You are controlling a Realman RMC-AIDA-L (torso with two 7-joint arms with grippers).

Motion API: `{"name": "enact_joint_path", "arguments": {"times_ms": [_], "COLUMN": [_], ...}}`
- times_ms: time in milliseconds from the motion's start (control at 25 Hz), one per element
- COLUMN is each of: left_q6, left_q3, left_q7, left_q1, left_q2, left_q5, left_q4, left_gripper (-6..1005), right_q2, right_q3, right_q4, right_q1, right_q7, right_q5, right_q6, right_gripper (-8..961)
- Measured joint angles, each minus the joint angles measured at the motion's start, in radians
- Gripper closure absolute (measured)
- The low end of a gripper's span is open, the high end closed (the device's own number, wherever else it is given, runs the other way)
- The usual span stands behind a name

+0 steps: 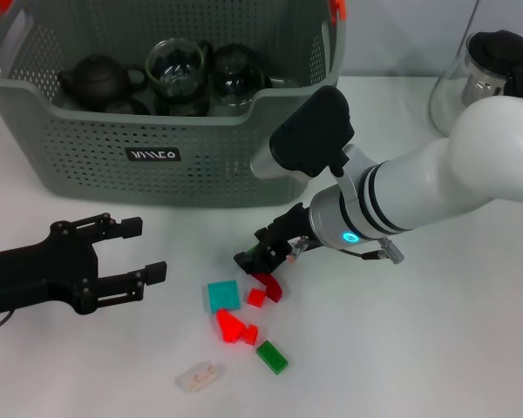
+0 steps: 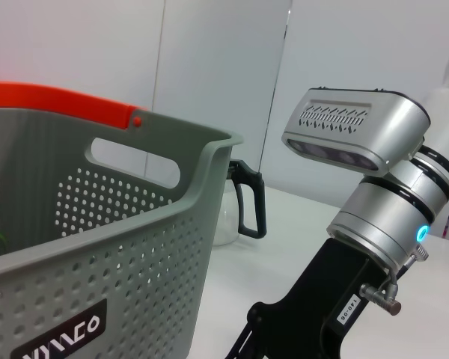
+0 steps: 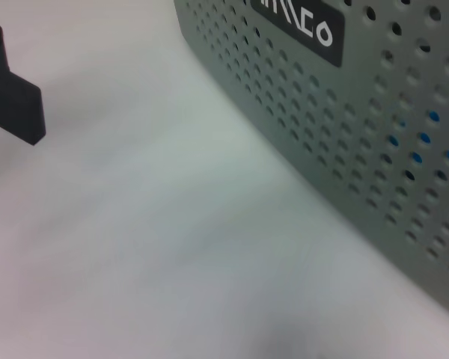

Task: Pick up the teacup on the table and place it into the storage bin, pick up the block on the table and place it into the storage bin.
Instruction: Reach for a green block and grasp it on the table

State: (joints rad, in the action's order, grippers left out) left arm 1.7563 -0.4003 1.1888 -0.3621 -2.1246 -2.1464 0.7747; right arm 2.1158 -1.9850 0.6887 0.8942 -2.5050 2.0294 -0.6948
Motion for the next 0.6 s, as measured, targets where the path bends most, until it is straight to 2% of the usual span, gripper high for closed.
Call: {"name": "enact_joint_path", "arguments": {"times_ms": [600], "left_q6": [0.002], "left_q3": [0.0], "left_q7": [0.0], "left_q1": [0.0], "left_q2": [0.0], "left_q5": [0.005], "left_q4": [-0.001], "left_gripper": [235], "right_q2": [-0.004], "right_q3": [0.003], "right_q4": [0.002], "right_q1": [-0.001], "right_q7": [-0.002], "right_q5": [0.0], "right_q6": [-0.014], "right_gripper": [442]}}
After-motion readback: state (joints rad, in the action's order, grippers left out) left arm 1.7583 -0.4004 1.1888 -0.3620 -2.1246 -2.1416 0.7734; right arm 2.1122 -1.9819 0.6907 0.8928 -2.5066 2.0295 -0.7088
